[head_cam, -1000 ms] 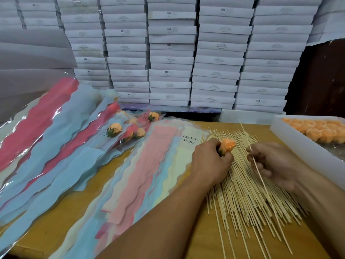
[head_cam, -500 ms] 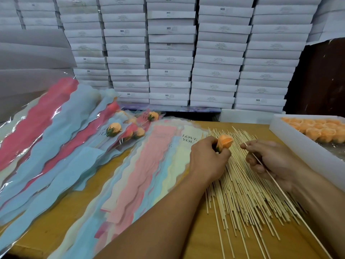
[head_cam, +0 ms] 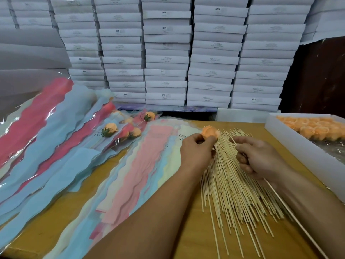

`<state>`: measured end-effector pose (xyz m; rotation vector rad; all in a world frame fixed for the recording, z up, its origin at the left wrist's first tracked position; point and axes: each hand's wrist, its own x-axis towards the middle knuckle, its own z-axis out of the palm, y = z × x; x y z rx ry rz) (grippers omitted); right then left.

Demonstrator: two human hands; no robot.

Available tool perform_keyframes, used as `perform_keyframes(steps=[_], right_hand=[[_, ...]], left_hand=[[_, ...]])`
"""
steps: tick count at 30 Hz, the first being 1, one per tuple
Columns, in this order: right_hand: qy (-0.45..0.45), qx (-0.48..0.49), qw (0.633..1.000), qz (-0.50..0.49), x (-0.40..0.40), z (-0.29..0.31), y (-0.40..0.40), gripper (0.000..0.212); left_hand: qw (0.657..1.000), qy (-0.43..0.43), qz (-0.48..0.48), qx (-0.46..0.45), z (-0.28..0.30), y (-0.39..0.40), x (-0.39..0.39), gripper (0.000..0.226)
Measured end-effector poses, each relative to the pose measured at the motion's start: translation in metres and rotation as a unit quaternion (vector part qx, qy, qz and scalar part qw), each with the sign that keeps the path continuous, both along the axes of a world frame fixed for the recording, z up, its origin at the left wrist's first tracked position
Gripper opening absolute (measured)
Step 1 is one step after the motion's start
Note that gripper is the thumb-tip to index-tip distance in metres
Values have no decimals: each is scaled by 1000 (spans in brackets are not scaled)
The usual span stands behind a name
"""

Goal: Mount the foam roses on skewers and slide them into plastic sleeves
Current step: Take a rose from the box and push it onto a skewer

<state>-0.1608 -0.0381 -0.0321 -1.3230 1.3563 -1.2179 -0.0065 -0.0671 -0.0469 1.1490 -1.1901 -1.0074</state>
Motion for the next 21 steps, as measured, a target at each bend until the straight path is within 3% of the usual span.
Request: perform_keyframes(steps=[5, 10, 14, 21], right_hand=[[22, -47, 998, 17, 8, -1, 7, 39], [57, -77, 994, 58, 19, -3, 14, 52], [72, -80, 988, 108, 22, -4, 15, 58], [69, -79, 982, 160, 23, -3, 17, 57]], left_hand=[[979, 186, -35, 72, 7, -2, 3, 18], [953, 279, -56, 108, 11, -3, 10, 23], [934, 330, -60, 124, 12, -6, 12, 24], [928, 347, -75, 115, 11, -7, 12, 18]])
